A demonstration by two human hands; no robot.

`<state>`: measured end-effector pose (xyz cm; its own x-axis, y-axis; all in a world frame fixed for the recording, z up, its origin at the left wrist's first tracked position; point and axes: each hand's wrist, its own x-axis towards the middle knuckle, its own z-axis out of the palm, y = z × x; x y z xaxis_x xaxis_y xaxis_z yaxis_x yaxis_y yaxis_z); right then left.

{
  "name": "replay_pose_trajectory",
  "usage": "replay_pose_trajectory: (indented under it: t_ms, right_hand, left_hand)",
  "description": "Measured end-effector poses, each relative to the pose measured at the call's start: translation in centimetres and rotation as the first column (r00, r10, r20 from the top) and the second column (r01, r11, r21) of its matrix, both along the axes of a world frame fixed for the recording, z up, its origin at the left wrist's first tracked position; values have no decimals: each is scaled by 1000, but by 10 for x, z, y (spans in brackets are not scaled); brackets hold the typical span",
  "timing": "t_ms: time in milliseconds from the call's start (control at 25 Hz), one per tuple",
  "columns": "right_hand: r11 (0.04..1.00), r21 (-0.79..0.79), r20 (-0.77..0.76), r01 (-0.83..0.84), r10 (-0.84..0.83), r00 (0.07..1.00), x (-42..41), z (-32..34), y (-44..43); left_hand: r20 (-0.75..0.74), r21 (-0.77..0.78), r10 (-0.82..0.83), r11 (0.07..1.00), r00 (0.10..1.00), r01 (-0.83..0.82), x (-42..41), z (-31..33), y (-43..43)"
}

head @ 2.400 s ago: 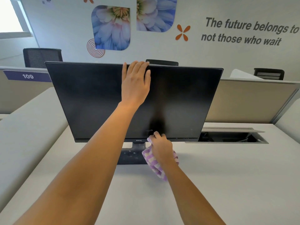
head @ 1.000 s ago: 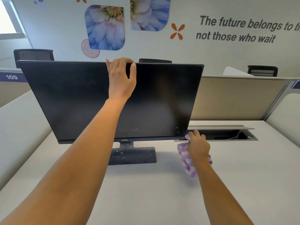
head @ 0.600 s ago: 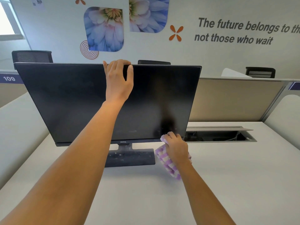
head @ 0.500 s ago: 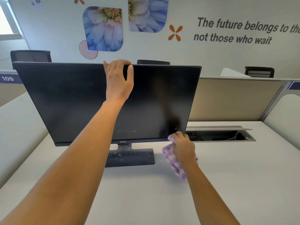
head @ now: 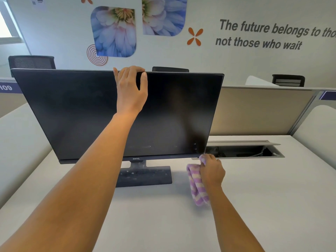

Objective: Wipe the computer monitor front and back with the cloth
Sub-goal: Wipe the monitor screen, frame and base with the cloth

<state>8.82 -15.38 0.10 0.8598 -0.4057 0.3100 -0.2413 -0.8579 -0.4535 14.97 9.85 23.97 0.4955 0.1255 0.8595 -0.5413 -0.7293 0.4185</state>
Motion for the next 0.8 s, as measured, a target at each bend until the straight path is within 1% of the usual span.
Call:
replay_pose_trajectory:
  t_ms: [40,80,120,160,200,240,280,360,400,440,520,560,640,680,720,800]
  right_hand:
    - [998,-63,-95,-26,20,995,-3,-6,-1]
    - [997,-79,-114,-23,14,993,-9,-10,-2]
    - [999,-48,-21,12,-13,1000,-14,-11,-1]
    - [999,21,96,48,-50,994,-16,-8,0]
    - [996,72,201,52,-66,977,-15,-5,0]
    - [998,52,287,45,-58,956,-11,-3,-1]
    - [1000,-22,315,16,-8,949,-7,0,-2]
    - [985,-170,270,-41,86,959,-2,3,-3]
    - [978,-197,225,-64,109,968,2,3,-3]
    - [979,-192,172,-70,104,980,3,4,-4]
    - [989,-148,97,-28,43,994,5,5,0]
    - [995,-98,97,12,-2,995,6,6,4]
    - [993,45,147,107,-112,983,5,10,11]
    - [989,89,172,114,-128,977,3,14,15]
    - [995,70,194,69,-82,978,1,14,18]
    - [991,-92,188,-98,114,976,-1,7,21]
  left_hand:
    - [-1,1,0,1000,1000,0,0,0,1]
    - [-2,-1,0,1000,1000,0,0,-1,1]
    - [2,-3,3,1000,1000,-3,0,0,1]
    - [7,-2,6,1000,1000,-6,0,0,0]
    - [10,0,7,1000,1000,-7,0,-1,0]
    - [12,0,6,1000,1000,-6,1,-1,0]
    - [11,-2,6,1000,1000,-6,2,-1,0]
    - [8,-6,9,1000,1000,-9,1,-1,0]
    - [8,-4,8,1000,1000,-8,1,-1,-1]
    - [10,-1,6,1000,1000,-6,1,-1,-1]
    - [12,5,6,1000,1000,-6,1,-1,-1]
    - [9,4,5,1000,1000,-5,1,-1,-1]
    - [3,1,1,1000,1000,-1,1,0,0]
    - [2,2,0,1000,1000,0,0,0,1]
    - [2,5,0,1000,1000,0,0,-1,2]
    - [-3,1,-1,1000,1000,1,-1,0,1]
